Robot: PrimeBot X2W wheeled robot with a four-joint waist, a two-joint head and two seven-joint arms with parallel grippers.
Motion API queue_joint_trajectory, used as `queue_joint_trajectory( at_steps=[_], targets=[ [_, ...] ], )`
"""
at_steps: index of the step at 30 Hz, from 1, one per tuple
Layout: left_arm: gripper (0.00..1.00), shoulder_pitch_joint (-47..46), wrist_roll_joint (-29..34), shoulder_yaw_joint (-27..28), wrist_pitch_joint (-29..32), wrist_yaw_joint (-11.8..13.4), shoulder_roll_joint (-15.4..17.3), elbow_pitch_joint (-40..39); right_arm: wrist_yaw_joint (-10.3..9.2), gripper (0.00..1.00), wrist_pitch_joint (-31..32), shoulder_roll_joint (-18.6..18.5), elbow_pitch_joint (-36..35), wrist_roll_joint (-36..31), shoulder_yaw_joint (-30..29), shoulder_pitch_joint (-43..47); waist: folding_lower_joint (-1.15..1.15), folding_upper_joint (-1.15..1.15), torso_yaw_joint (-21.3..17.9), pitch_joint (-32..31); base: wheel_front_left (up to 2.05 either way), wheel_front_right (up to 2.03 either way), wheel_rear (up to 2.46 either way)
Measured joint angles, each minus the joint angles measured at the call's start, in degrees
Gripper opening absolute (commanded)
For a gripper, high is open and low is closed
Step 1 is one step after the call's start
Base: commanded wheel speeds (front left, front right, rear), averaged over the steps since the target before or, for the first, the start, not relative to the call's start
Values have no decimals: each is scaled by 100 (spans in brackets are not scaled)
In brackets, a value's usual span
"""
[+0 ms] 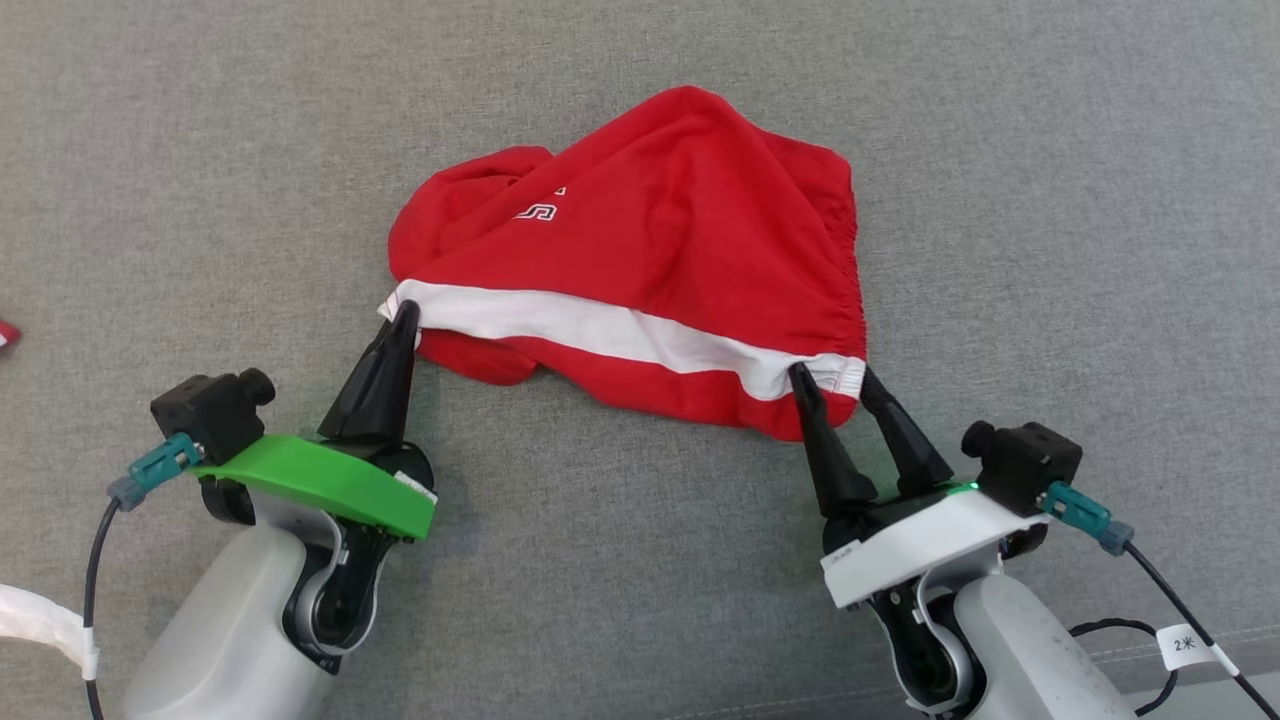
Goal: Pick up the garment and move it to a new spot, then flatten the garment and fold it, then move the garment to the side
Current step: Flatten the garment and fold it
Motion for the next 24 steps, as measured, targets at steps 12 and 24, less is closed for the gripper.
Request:
queue_joint_trajectory(
  at_steps=[12,24],
  targets=[
    [0,152,180,152,2,0,-18,-89,0,0,1,12,-167,-303,-314,101,0,0,13,-242,0,0,0],
    [0,-330,1379,572,1,-1,433,-999,0,0,1,-745,-983,-365,-579,-675,0,0,88,-1194,0,0,0]
  ],
)
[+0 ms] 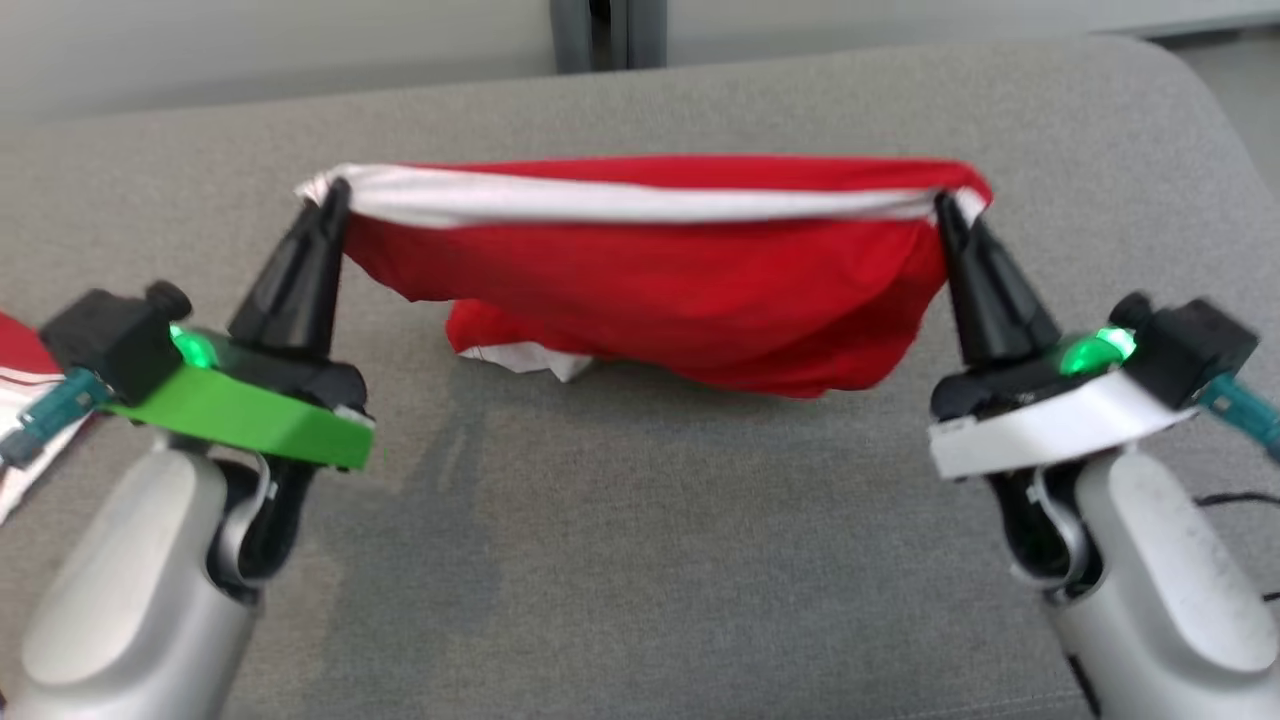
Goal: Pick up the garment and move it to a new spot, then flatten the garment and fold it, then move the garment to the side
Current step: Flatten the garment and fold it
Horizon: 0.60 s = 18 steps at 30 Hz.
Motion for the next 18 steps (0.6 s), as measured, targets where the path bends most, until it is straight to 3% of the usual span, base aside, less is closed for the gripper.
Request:
queue_joint_trajectory(
  at_steps=[13,18],
  targets=[
    [0,-1328,37,-215,220,-22,541,99,3,0,171,-884,131,393,51,-1350,0,0,441,-823,0,0,0],
    [0,-1908,103,-364,559,-14,436,447,3,0,313,-1022,483,233,54,-2005,0,0,571,-619,0,0,0]
  ],
)
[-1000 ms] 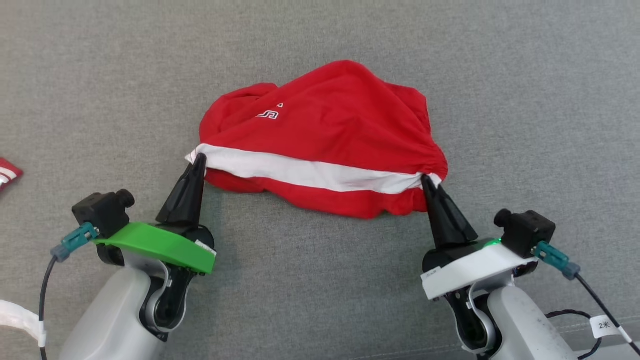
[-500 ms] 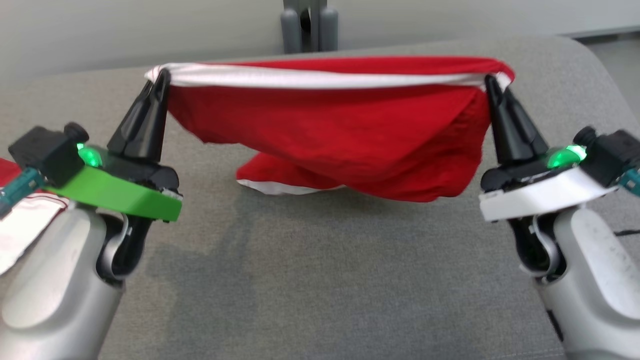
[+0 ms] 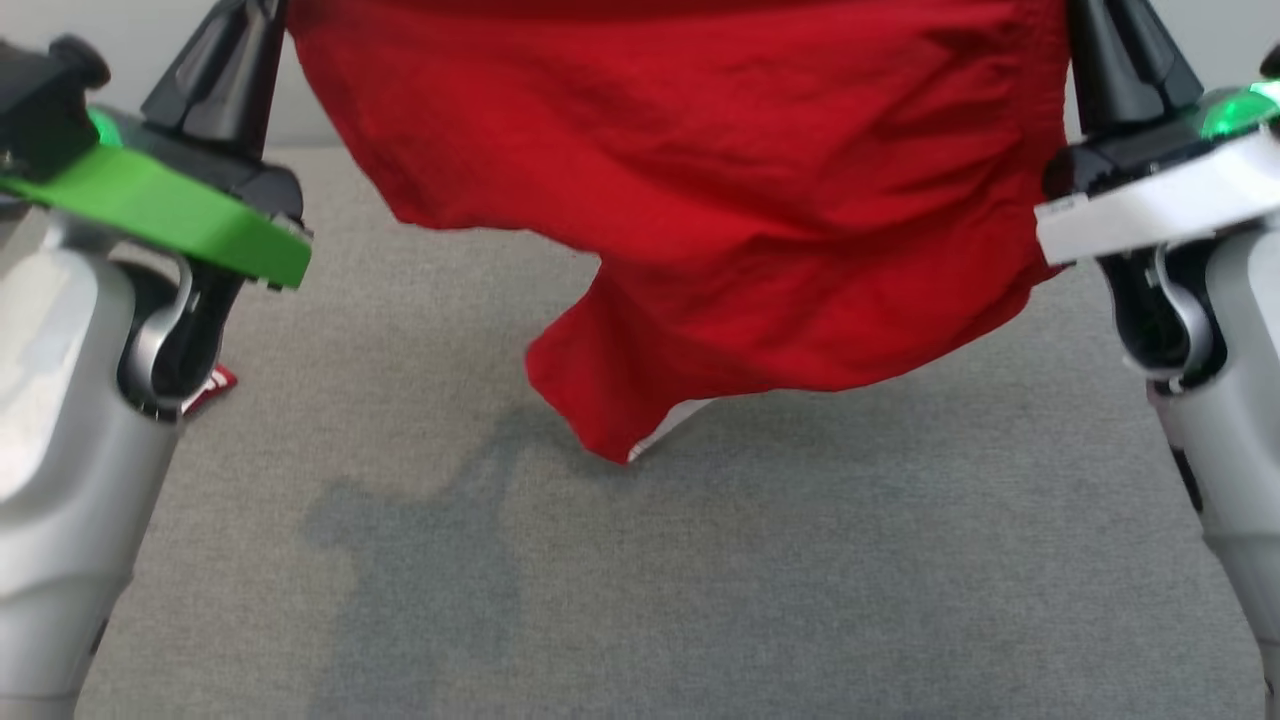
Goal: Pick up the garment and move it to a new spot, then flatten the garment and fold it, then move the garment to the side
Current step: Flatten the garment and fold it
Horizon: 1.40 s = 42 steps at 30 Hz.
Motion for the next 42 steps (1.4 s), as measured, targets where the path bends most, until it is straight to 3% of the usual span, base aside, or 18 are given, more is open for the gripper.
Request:
queue_joint_trajectory(
  at_steps=[7,11,17,22,31,42],
  targets=[
    [0,-1221,472,-249,-9,25,-344,1101,-1,0,-37,212,1265,-494,332,-1573,0,0,150,688,0,0,0],
    [0,-1994,715,-80,-409,166,-604,1672,0,0,-240,300,2015,-1036,259,-2584,0,0,171,1167,0,0,0],
    [0,-2358,1188,611,-547,336,-872,1357,1,0,-313,366,2059,-1741,-66,-3160,1,0,319,1590,0,0,0],
    [0,-1095,1380,1025,-555,181,-1257,1323,1,0,-313,291,2056,-1894,134,-2193,1,0,558,1641,0,0,0],
    [0,1689,1488,1786,-555,9,-2103,1486,8,0,-312,352,1848,-1393,327,250,0,0,694,1381,0,0,0],
    [0,3526,1618,1914,-555,-8,-2263,1156,0,0,-313,668,1184,-984,502,2235,0,0,570,879,0,0,0]
  ],
)
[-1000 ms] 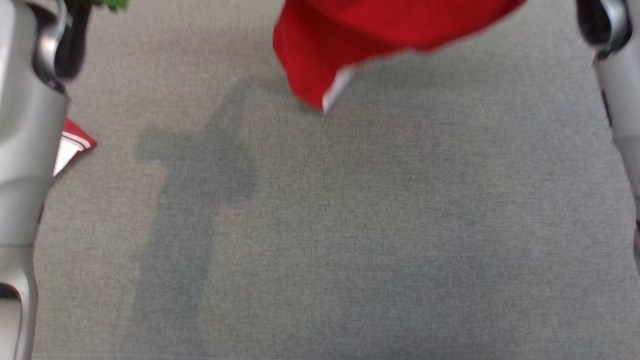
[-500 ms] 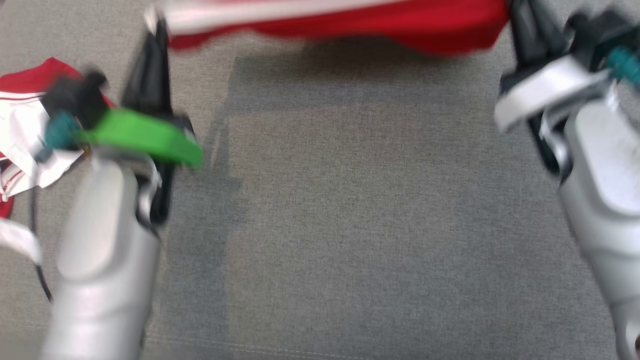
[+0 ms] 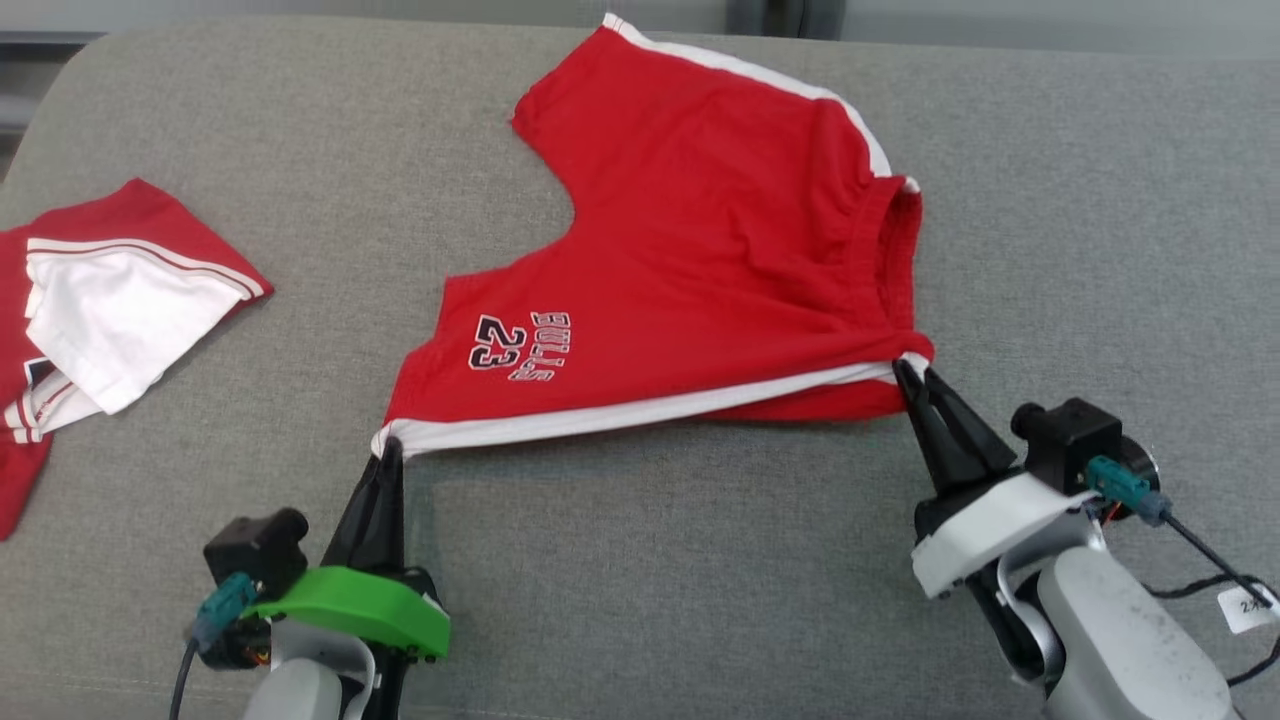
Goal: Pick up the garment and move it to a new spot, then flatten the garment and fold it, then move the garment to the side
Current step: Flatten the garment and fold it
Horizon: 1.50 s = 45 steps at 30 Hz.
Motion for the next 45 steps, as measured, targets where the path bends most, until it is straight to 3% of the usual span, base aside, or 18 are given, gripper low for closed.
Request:
queue_joint_trajectory(
  at_steps=[13,20,23,27,35,45],
  targets=[
    [0,1376,30,-91,0,0,15,-503,0,0,0,144,-399,414,-37,1587,0,0,-113,-837,0,0,0],
    [0,1375,75,46,0,0,5,-682,0,0,0,204,-561,463,-97,1802,0,0,-201,-936,0,0,0],
    [0,921,33,-20,0,0,69,-679,0,0,0,305,-539,471,-151,1563,0,0,-257,-824,0,0,0],
    [0,77,34,-252,0,0,393,-559,-1,0,0,500,-502,450,-149,984,0,0,-378,-594,0,0,0],
    [0,-2067,-200,-1307,12,0,1198,21,-2,0,0,867,-49,503,-231,-253,0,0,-687,56,0,0,0],
    [0,-4290,-1100,-2694,967,0,2008,692,-2,0,0,1109,220,508,-312,-1226,0,0,-1136,1005,0,0,0]
  ],
)
